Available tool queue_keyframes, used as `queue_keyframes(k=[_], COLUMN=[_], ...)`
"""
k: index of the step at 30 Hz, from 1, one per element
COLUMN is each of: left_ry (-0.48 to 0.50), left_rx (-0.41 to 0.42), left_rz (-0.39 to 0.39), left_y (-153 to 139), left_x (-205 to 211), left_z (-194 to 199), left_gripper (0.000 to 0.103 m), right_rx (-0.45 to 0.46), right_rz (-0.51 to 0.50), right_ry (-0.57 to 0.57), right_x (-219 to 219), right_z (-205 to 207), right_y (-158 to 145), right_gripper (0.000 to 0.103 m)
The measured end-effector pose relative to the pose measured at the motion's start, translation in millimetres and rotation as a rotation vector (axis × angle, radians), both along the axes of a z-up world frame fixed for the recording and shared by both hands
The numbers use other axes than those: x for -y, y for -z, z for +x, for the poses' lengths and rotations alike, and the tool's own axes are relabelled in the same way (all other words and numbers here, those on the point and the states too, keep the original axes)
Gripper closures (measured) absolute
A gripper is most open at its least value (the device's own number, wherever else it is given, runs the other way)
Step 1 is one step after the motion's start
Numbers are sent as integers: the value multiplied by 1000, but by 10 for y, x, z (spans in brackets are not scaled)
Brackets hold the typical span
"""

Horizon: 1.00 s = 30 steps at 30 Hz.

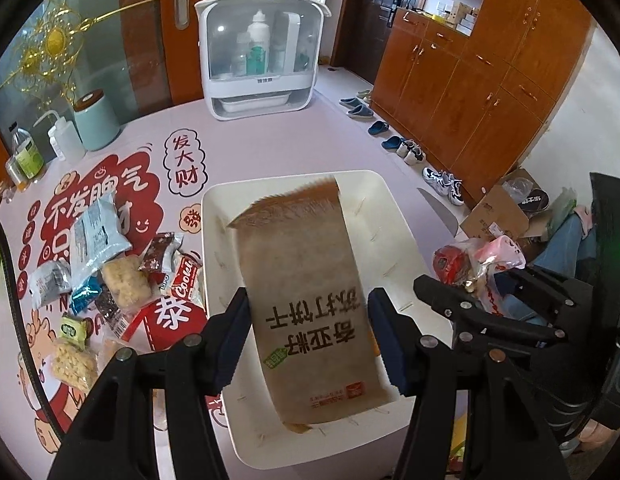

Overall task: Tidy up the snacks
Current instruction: 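Carry both bags over the white tray and open both tools to release them, then move both open tools back to the snack pile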

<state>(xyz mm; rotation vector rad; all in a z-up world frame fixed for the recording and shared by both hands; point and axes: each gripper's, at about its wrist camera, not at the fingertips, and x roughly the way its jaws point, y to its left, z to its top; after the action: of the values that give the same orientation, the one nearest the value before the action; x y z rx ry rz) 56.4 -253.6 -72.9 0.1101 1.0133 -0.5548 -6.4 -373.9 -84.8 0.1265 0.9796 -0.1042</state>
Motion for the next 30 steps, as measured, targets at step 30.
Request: queue_keyframes(k=[30], left_ry=[-72], left_rx=[9], left_rz=[-8], left_y=[-165], left_x=[-303], left_z=[-161], left_gripper=[15], right_rx=[19], right_rz=[3], right_ry=[-42], right_x=[-165], right_z=[-24], right_y=[-63], right_gripper=[38])
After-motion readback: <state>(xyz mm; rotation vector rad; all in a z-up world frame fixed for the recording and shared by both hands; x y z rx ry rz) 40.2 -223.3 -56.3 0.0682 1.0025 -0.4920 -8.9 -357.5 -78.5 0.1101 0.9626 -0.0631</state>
